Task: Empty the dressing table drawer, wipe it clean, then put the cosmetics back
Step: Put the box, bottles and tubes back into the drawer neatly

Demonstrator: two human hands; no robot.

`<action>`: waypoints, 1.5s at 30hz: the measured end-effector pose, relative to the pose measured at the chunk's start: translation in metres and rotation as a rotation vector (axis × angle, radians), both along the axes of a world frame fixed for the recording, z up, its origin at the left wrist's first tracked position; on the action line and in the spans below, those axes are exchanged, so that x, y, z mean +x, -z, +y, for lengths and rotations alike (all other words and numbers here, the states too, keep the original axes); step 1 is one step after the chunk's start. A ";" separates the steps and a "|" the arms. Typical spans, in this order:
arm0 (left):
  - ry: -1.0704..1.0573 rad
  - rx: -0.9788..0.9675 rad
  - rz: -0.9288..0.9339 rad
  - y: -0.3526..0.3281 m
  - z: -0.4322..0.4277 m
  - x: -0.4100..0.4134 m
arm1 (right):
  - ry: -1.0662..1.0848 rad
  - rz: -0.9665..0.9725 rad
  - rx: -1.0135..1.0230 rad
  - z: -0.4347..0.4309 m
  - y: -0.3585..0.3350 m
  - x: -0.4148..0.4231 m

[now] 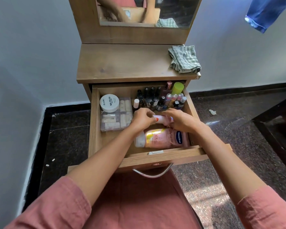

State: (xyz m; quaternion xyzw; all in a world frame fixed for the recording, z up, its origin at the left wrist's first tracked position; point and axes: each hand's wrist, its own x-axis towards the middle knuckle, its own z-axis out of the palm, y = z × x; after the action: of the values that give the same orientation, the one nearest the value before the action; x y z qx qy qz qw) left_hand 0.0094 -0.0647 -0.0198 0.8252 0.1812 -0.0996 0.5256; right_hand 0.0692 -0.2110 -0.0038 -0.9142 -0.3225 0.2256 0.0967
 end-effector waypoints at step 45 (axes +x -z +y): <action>0.219 0.321 -0.068 0.000 -0.004 -0.005 | 0.166 -0.005 0.161 -0.002 -0.008 -0.057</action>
State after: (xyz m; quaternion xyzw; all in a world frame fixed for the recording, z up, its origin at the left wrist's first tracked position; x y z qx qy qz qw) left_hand 0.0042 -0.0683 -0.0193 0.9161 0.0861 -0.0981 0.3791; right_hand 0.0124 -0.2134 0.0037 -0.9277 -0.2627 0.1880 0.1873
